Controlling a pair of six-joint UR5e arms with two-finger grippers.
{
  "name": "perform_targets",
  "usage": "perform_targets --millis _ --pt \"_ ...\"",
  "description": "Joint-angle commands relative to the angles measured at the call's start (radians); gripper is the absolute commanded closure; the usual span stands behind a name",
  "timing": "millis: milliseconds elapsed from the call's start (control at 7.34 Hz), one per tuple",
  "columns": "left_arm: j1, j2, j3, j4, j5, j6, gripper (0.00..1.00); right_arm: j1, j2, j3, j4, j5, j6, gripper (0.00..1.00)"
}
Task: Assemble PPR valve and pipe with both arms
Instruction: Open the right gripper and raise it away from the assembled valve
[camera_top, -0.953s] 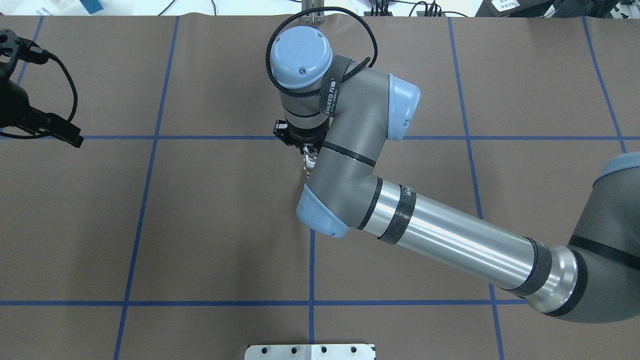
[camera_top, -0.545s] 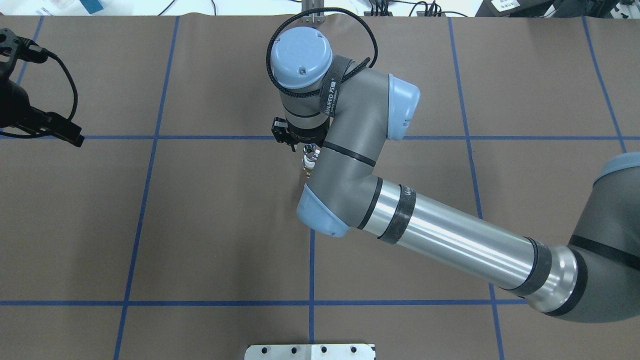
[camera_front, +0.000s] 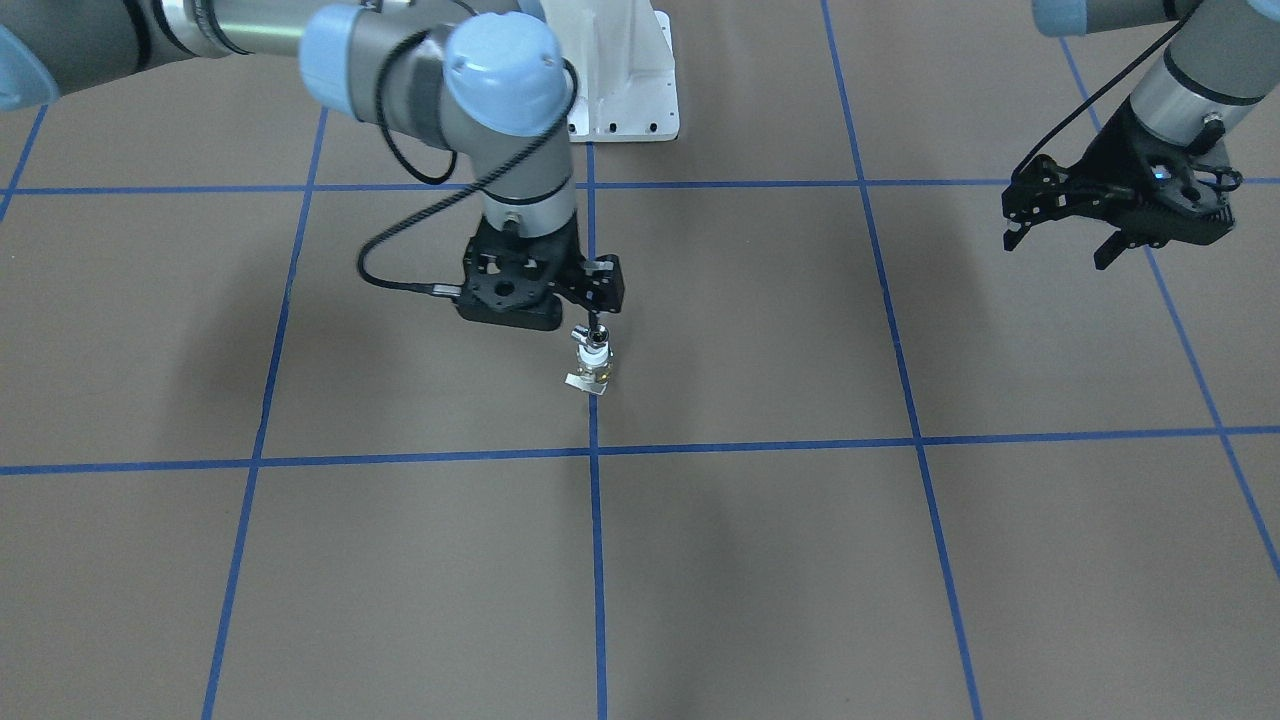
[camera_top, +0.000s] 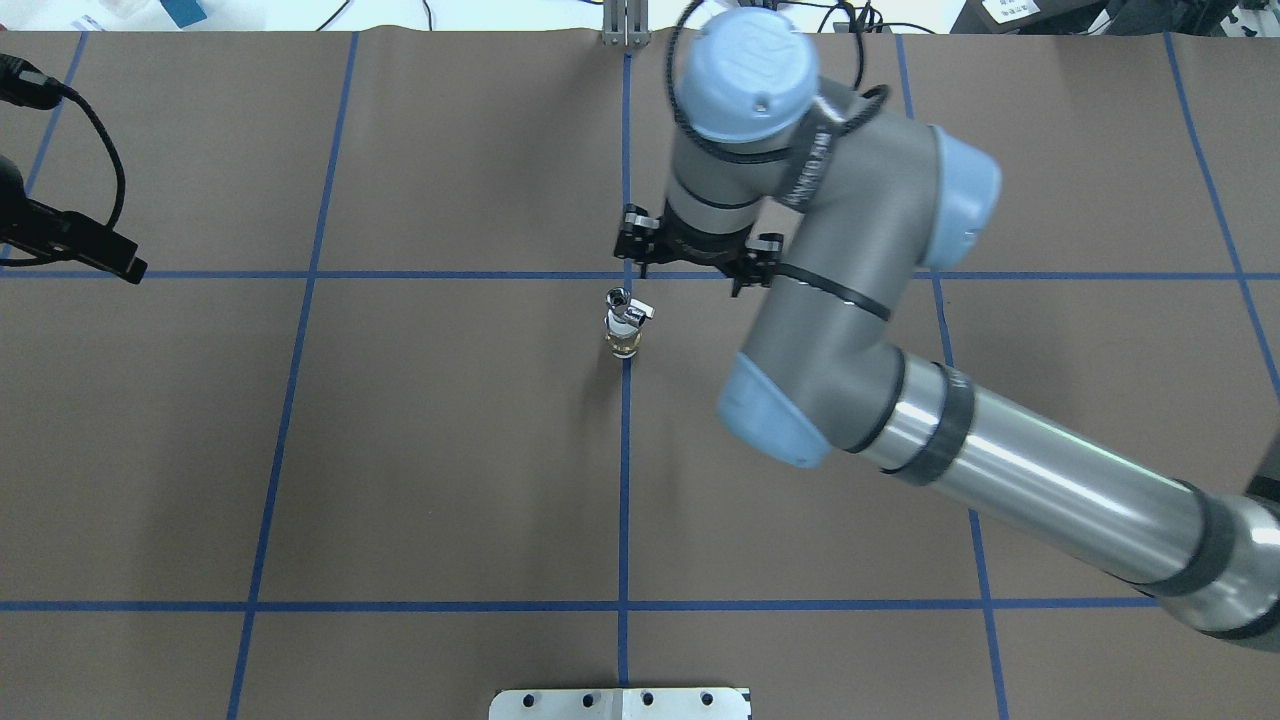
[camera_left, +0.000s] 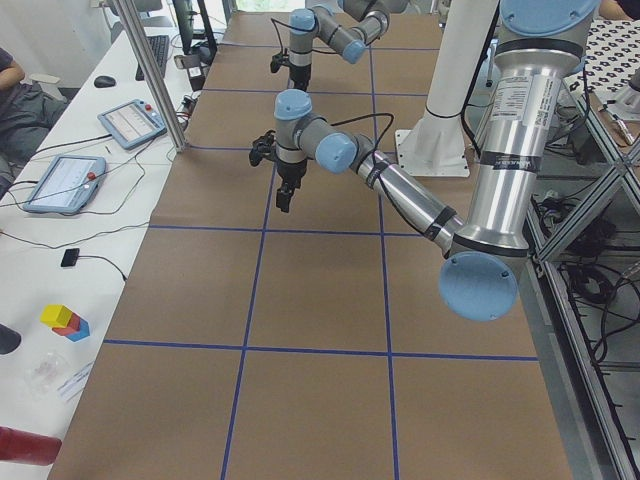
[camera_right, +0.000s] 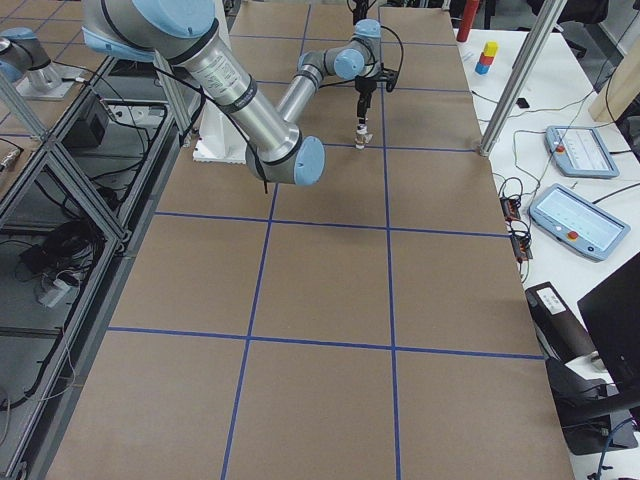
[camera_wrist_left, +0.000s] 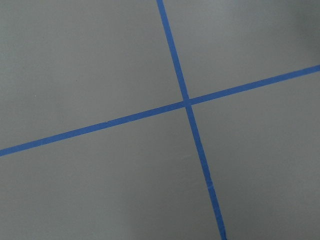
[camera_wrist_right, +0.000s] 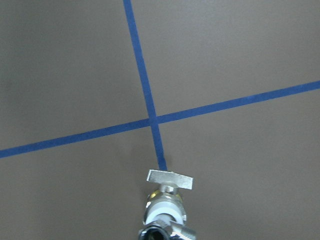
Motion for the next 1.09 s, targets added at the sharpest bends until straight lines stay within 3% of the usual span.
perform_targets --millis 0,272,408,681,953 --pt "-0.076 0.081 -0.019 -0.001 -0.005 0.165 0.01 0.076 -0.264 0.231 0.003 0.020 -0.155 0.00" --pt "-0.194 0.168 -0.017 0.000 -0.005 0.348 0.01 0.183 -0.442 0.296 0.013 0.076 -0.341 0.00" --pt "-0.230 0.194 -0.008 0.002 -0.007 0.406 0.01 0.260 -0.561 0.299 0.098 0.116 -0.447 0.00" --pt "-0.250 0.221 -0.017 0.100 -0.033 0.425 0.01 0.457 -0.772 0.243 0.281 0.258 -0.684 0.00" --pt "-0.303 0.228 -0.018 0.153 -0.033 0.498 0.01 0.632 -0.855 0.160 0.277 0.311 -0.983 0.00"
